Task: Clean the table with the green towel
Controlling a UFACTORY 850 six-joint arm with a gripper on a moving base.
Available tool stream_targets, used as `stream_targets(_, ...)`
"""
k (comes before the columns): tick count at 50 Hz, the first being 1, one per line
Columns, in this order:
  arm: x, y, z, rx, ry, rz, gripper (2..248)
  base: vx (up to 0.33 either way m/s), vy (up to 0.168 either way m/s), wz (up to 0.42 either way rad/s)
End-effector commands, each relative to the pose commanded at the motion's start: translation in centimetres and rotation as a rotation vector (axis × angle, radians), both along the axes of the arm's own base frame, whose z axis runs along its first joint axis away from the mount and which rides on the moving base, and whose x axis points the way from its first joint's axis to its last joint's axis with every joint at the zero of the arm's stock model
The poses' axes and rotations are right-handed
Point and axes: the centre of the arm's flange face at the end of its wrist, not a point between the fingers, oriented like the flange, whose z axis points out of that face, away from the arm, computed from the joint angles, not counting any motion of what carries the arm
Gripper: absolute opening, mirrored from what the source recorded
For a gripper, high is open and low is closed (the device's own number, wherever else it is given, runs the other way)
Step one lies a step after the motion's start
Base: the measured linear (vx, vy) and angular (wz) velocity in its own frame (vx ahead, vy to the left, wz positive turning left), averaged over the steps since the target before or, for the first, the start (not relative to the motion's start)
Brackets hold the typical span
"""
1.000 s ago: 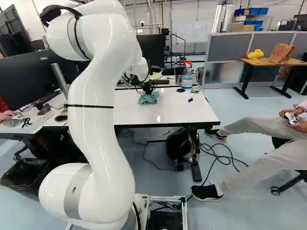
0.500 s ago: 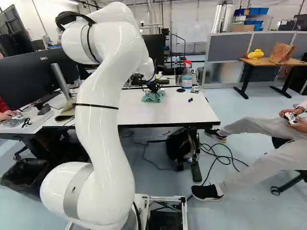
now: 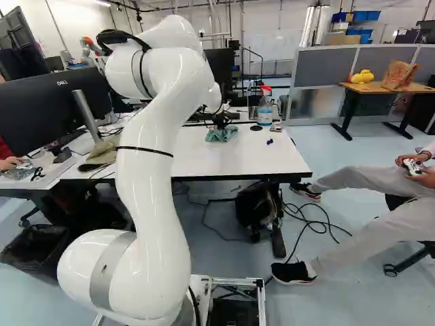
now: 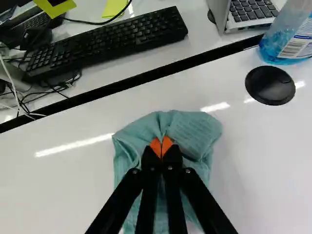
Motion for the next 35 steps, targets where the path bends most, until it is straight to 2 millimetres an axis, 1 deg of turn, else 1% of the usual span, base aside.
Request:
stream_targets(10, 1.1, 1.5, -0.2, -0.001, -0.012, 0.020, 23, 0.000, 0.000, 0.000)
stream_targets(16, 1.2, 2.5, -0.2, -0.001, -0.012, 0.034, 23, 0.000, 0.000, 0.000)
stream_targets(24, 0.6, 3.7, -0.1, 0.000, -0.004, 0.050, 23, 0.000, 0.000, 0.000)
stream_targets(35, -1.0, 4.8, 0.2, 0.001, 0.014, 0.064, 23, 0.000, 0.000, 0.000)
